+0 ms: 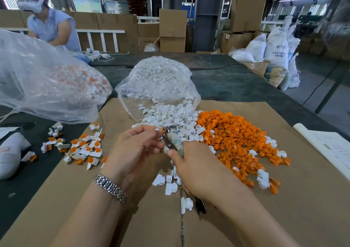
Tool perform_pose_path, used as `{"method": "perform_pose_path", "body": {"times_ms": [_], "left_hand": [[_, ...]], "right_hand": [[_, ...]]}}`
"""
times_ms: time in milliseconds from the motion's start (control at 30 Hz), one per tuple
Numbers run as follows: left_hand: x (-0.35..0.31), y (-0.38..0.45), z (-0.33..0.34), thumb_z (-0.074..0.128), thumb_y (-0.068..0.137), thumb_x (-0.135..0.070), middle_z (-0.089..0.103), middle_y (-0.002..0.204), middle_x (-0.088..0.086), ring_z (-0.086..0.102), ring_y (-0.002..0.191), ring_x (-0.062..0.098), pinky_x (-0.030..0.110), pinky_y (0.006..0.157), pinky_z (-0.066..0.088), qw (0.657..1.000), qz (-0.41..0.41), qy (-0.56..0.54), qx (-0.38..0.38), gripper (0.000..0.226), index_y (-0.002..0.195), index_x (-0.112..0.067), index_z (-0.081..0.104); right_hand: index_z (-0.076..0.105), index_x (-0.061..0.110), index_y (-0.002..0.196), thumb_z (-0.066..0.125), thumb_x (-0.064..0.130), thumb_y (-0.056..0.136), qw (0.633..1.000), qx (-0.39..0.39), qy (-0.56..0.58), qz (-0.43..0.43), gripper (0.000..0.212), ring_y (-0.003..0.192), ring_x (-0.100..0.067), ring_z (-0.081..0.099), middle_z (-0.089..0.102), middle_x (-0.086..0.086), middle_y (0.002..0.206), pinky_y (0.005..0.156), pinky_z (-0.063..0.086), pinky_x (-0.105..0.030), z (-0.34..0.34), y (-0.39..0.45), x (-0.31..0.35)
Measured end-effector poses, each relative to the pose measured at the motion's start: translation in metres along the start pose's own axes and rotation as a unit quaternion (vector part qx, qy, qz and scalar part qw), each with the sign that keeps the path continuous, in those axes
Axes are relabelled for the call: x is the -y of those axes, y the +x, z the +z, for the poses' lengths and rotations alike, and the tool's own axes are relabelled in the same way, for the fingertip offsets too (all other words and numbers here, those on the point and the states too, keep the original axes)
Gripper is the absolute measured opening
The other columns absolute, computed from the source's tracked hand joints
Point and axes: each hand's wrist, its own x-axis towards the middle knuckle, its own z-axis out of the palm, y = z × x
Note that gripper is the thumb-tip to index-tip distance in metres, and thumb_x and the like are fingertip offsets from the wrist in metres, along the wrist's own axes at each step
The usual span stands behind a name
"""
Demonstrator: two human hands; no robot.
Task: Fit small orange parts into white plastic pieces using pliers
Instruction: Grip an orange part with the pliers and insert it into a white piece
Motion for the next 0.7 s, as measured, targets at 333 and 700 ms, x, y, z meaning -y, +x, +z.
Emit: {"method": "perform_pose_path", "body": {"times_ms": [333,700], "left_hand": [[-0.003,0.003,-0.009,0.074,0.083,-0.007,0.067,0.067,0.013,0.063,0.056,0.015,0.019,0.052,0.053,1.000,0.017,0.007,-0.014,0.008,0.089,-0.002,0.074],[-0.001,0.006,-0.024,0.067,0.087,-0.015,0.054,0.100,0.000,0.056,0.087,0.019,0.039,0.076,0.052,0.774,0.245,0.534,-0.236,0.015,0.090,-0.029,0.062]], "right_hand": [[0.070,0.005,0.097,0.036,0.061,0.102,0.984,0.111,0.132,0.048,0.066,0.078,-0.024,0.076,0.077,-0.009,0.078,0.086,0.060,-0.045,-0.033,-0.004,-0.007],[0.054,0.013,0.117,0.053,0.049,0.097,0.959,-0.144,-0.163,0.182,0.042,0.115,-0.034,0.053,0.051,-0.013,0.124,0.097,0.046,-0.050,-0.046,0.039,-0.077]]}}
